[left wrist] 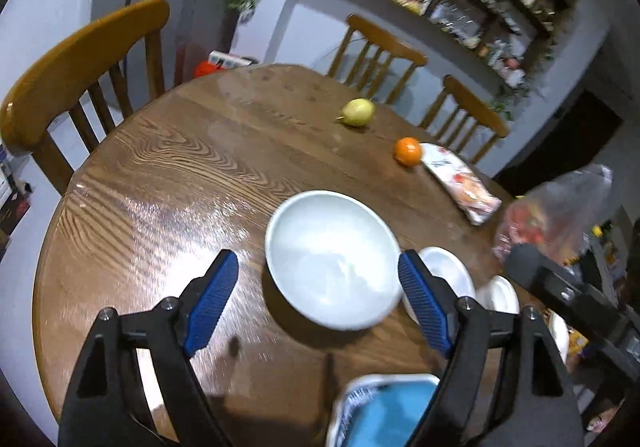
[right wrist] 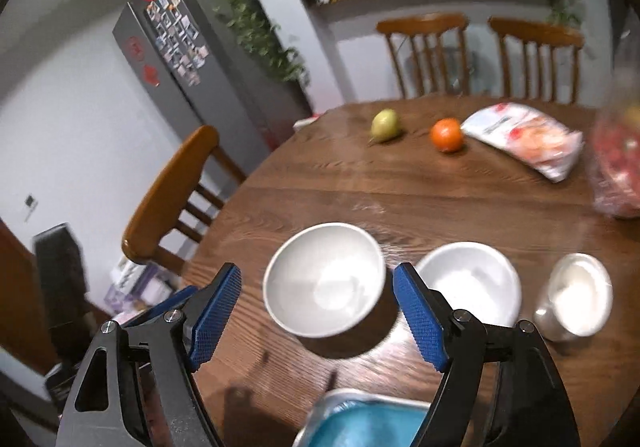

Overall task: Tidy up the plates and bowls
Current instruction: 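Open the right gripper and move it toward the white bowls, then grasp the rim of a white bowl with the right gripper, then lift the white bowl and carry it over the larger white bowl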

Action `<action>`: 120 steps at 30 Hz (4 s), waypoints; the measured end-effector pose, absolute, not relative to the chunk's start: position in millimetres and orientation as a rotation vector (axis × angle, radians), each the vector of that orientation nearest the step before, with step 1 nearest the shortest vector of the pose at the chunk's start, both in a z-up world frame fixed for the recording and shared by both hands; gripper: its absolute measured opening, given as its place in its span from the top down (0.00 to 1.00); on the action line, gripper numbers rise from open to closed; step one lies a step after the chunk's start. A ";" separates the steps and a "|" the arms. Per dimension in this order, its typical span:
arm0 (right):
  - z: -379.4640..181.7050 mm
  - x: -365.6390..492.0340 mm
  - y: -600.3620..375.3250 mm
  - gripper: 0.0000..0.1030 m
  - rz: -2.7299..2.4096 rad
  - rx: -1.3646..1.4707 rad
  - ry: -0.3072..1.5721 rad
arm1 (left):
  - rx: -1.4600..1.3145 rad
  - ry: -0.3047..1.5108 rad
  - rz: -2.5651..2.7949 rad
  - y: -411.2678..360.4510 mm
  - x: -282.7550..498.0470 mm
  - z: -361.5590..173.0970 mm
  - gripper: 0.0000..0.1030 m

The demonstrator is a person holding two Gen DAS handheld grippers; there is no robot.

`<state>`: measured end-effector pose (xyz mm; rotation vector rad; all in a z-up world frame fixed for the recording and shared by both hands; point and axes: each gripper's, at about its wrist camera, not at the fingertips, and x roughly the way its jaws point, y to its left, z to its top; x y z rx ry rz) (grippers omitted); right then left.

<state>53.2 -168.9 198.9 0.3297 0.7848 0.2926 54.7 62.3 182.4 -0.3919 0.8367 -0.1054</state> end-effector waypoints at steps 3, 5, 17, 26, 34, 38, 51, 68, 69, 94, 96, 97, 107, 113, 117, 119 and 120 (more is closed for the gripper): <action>177.5 72.7 -177.7 0.23 0.284 0.364 0.821 | -0.402 0.876 -0.086 63.6 70.5 162.1 0.23; 164.8 85.3 -180.9 0.23 0.243 0.350 0.886 | -0.411 0.916 -0.110 62.9 77.3 147.1 0.23; 171.7 81.5 -238.8 0.23 0.119 0.411 0.836 | -0.379 0.859 -0.182 35.2 56.2 165.0 0.31; 149.2 99.2 -280.0 0.49 0.016 0.430 0.909 | -0.233 0.927 -0.310 -61.5 69.2 178.6 0.33; 118.9 116.9 -306.2 0.49 -0.026 0.477 0.999 | -0.197 1.056 -0.376 -97.6 78.5 148.7 0.39; 110.9 122.4 -304.7 0.49 -0.037 0.457 1.020 | -0.191 1.077 -0.394 -99.8 81.1 140.3 0.39; 92.4 131.5 -295.7 0.53 -0.060 0.412 1.081 | -0.182 1.154 -0.360 -107.7 97.4 117.0 0.44; 89.0 134.5 -285.7 0.53 -0.072 0.359 1.101 | -0.194 1.175 -0.384 -111.2 105.8 99.5 0.61; 88.9 134.5 -285.2 0.53 -0.073 0.356 1.102 | -0.194 1.174 -0.383 -111.3 106.3 99.0 0.61; 132.6 110.9 -278.7 0.53 -0.052 0.330 0.980 | -0.194 1.074 -0.416 -108.5 88.2 127.9 0.60; 137.9 107.9 -277.3 0.53 -0.048 0.328 0.963 | -0.192 1.057 -0.418 -107.7 85.7 132.7 0.60; 140.3 106.6 -277.1 0.53 -0.045 0.327 0.955 | -0.192 1.048 -0.419 -107.0 84.4 135.4 0.60; 167.2 88.7 -266.7 0.53 -0.001 0.327 0.857 | -0.204 0.978 -0.409 -94.8 78.3 154.6 0.60; 182.3 77.3 -259.8 0.53 0.027 0.327 0.798 | -0.208 0.941 -0.406 -87.9 74.2 165.8 0.60; 189.6 71.1 -254.3 0.53 0.049 0.326 0.765 | -0.204 0.925 -0.397 -84.3 72.1 171.2 0.58; 192.3 67.9 -253.0 0.53 0.052 0.322 0.750 | -0.201 0.918 -0.404 -83.5 72.1 173.5 0.58; 192.8 67.4 -252.5 0.53 0.051 0.321 0.747 | -0.202 0.916 -0.405 -83.3 71.9 174.0 0.58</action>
